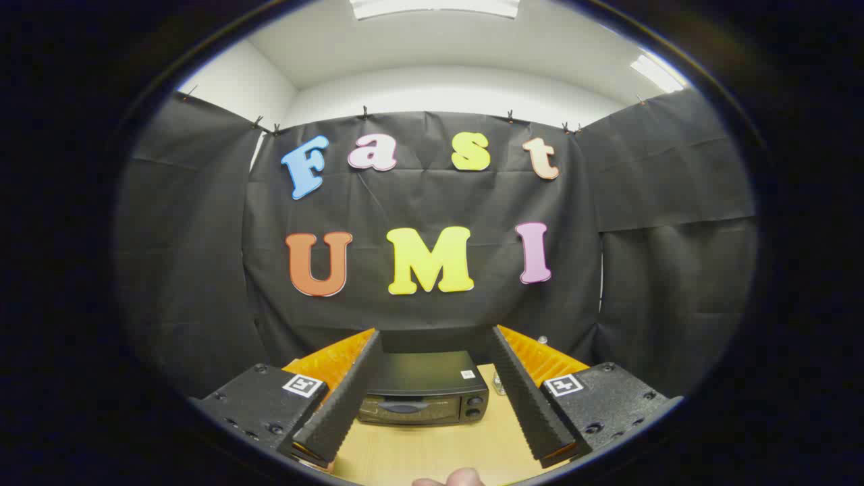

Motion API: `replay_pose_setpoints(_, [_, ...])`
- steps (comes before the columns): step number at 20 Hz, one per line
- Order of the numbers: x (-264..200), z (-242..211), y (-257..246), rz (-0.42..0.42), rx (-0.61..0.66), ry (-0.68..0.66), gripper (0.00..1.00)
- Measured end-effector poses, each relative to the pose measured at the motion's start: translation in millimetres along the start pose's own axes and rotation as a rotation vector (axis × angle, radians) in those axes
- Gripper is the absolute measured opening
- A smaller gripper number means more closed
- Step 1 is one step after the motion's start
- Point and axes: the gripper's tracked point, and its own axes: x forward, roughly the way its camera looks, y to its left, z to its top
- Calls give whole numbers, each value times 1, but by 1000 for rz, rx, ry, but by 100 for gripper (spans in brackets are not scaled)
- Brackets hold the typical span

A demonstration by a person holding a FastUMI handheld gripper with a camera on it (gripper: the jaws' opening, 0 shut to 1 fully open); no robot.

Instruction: Open the toaster oven, put the food inside, and close the toaster oven door.

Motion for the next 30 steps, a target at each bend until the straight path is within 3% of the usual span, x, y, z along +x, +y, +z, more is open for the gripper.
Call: replay_pose_setpoints(30, [8,-23,1,11,27,83,100])
